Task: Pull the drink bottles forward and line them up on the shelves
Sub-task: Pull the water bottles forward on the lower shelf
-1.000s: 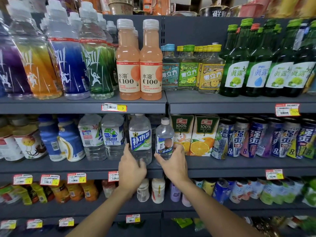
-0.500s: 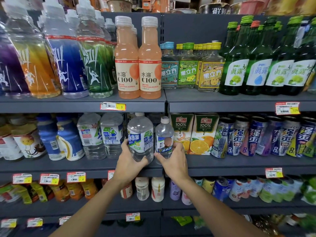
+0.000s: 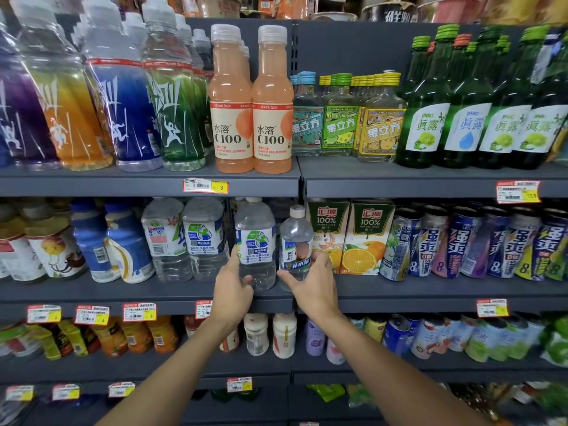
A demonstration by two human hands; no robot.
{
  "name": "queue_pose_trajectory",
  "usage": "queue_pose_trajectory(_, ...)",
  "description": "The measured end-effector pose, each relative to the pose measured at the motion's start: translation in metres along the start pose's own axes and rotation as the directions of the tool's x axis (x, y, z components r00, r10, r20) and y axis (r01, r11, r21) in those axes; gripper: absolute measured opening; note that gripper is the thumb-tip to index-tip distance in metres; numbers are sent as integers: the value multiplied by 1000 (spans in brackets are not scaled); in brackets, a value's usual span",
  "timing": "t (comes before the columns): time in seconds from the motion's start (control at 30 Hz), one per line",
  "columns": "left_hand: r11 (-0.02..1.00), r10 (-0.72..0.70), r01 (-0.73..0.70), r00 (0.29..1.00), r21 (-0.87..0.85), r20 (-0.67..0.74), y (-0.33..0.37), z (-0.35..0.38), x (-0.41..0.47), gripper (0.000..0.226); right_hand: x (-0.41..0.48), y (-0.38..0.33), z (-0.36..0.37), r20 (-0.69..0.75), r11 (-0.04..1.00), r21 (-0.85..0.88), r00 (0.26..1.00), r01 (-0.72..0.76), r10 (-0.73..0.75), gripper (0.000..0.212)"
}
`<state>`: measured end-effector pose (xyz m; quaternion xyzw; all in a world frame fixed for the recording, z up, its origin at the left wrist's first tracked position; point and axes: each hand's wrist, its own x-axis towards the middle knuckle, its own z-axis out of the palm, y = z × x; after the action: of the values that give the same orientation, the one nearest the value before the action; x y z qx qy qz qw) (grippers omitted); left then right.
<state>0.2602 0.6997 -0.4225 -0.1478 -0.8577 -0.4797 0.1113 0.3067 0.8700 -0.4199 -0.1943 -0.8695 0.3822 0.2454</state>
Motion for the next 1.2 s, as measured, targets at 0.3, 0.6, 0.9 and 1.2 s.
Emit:
queue_pose_trajectory(0.3, 988, -122, 137, 974, 70, -190, 21, 29, -8, 95, 3, -10, 2, -9, 998, -46, 999, -46, 46, 82)
queue_pose_trajectory(0.6, 991, -27, 56, 973, 120, -230, 11, 22, -1, 94, 0, -6, 1, 5, 1000, -26, 1000, -10, 10, 73)
queue_pose_trajectory(0.9, 990, 32, -1, 974, 140, -225, 0, 22, -6, 110, -1, -3, 3, -6, 1000, -1, 1000, 15, -15, 67)
queue_pose_trajectory(1.2, 993, 63, -65, 998, -98, -19, -16, 6, 1, 73, 3, 2, 5, 50, 998, -14, 997, 58, -57, 76)
